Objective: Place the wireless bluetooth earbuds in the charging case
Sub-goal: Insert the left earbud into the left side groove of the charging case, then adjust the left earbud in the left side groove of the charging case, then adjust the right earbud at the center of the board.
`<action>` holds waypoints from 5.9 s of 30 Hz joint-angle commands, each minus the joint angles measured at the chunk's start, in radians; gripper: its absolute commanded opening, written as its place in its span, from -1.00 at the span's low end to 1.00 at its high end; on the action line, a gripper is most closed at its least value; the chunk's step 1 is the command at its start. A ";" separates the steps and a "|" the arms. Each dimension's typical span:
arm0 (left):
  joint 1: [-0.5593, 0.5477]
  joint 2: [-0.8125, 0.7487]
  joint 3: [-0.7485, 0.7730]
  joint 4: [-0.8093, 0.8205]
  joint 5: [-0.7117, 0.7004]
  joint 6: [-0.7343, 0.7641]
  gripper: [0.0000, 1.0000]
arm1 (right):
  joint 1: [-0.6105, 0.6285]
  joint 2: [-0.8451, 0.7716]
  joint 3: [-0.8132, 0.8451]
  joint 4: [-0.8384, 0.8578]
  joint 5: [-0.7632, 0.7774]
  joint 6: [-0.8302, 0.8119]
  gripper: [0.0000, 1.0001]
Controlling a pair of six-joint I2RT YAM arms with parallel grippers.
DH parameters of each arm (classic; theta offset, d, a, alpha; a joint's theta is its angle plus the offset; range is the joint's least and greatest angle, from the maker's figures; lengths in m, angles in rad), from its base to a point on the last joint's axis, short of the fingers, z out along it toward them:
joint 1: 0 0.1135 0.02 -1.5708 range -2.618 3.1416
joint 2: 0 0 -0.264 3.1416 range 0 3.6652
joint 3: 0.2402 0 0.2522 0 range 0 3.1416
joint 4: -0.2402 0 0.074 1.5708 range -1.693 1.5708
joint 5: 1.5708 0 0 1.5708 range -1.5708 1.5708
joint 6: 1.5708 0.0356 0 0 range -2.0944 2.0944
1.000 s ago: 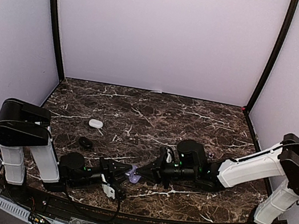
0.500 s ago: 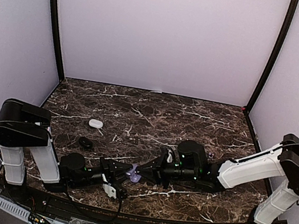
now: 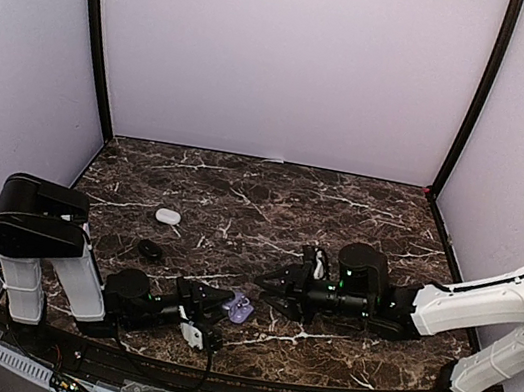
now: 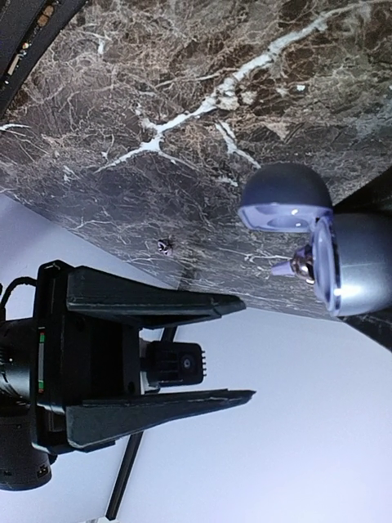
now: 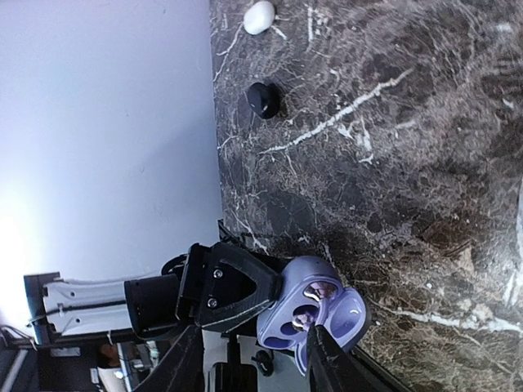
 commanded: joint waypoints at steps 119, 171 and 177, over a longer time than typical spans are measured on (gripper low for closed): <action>0.172 -0.128 0.052 -0.021 0.790 -0.704 -0.96 | -0.684 -0.428 -0.104 -0.689 0.124 -0.994 -0.26; 0.190 0.017 0.034 0.056 0.756 -0.676 -0.94 | -0.919 0.007 0.026 -0.554 0.017 -1.055 -0.41; 0.190 0.017 0.034 0.059 0.759 -0.683 -0.94 | -0.917 0.082 0.056 -0.534 0.048 -1.054 -0.60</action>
